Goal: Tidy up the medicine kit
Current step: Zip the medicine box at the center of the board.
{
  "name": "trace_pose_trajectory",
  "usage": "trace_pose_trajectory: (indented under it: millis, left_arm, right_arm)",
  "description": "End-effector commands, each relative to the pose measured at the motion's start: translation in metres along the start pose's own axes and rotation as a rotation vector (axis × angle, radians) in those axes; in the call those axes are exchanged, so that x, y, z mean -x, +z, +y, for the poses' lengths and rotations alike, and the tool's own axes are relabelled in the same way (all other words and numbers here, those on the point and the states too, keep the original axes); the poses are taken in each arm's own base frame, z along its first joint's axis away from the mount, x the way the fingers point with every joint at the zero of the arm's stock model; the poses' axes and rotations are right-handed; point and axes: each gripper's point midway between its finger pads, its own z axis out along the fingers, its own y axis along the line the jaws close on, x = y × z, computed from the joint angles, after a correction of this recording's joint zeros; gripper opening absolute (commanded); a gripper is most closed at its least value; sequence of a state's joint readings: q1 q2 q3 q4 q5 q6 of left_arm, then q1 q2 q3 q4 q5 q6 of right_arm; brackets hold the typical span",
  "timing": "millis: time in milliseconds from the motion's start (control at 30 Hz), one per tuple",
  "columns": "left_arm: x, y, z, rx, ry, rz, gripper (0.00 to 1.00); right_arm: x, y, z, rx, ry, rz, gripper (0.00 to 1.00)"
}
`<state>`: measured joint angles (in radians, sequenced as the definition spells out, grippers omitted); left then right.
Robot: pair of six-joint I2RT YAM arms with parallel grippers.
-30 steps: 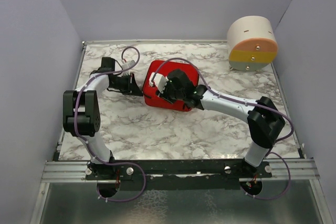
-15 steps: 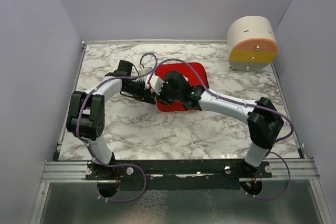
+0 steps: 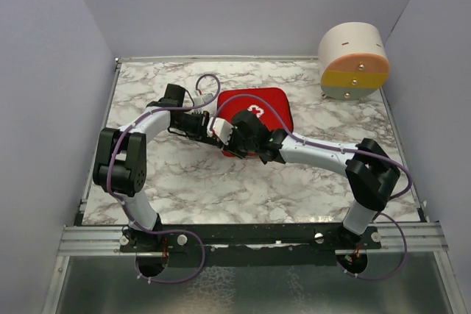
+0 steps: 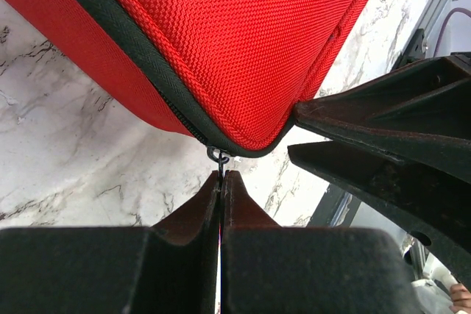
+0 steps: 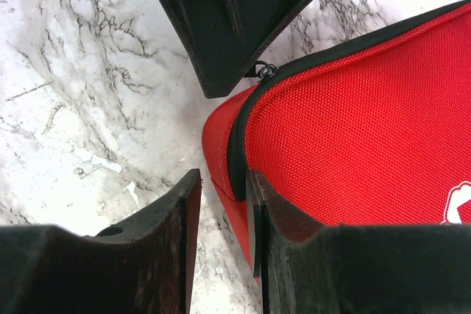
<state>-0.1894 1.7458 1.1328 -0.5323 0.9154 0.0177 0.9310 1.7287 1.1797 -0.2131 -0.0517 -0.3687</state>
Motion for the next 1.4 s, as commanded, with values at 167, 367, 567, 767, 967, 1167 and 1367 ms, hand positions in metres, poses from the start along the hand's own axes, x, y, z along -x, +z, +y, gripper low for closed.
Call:
trace_pose_trajectory:
  millis: [167, 367, 567, 767, 967, 1167, 1367]
  left_arm:
    - [0.009, -0.003, -0.023, -0.071, 0.059, -0.026, 0.00]
    - [0.006, -0.001, -0.024, -0.082, 0.056, -0.017, 0.00]
    - [0.010, -0.001, -0.024, -0.082, 0.062, -0.021, 0.00]
    - [0.012, 0.001, -0.025, -0.098, 0.057, -0.018, 0.00]
    - [0.013, 0.000, -0.027, -0.099, 0.060, -0.021, 0.00]
    - [0.012, 0.001, -0.026, -0.104, 0.058, -0.019, 0.00]
    - [0.014, 0.002, -0.024, -0.097, 0.063, -0.020, 0.00]
  right_arm:
    - [0.013, 0.003, -0.035, -0.213, -0.001, -0.043, 0.31]
    - [0.011, 0.012, -0.038, -0.225, -0.036, -0.034, 0.32]
    - [0.006, 0.022, -0.023, -0.151, -0.004, -0.012, 0.33]
    - [-0.013, 0.035, -0.011, -0.115, 0.006, 0.035, 0.34]
    - [-0.026, 0.054, 0.002, -0.053, 0.041, 0.091, 0.35]
    - [-0.059, 0.064, 0.011, -0.031, 0.055, 0.229, 0.17]
    - [-0.081, 0.056, 0.016, -0.040, 0.077, 0.305, 0.01]
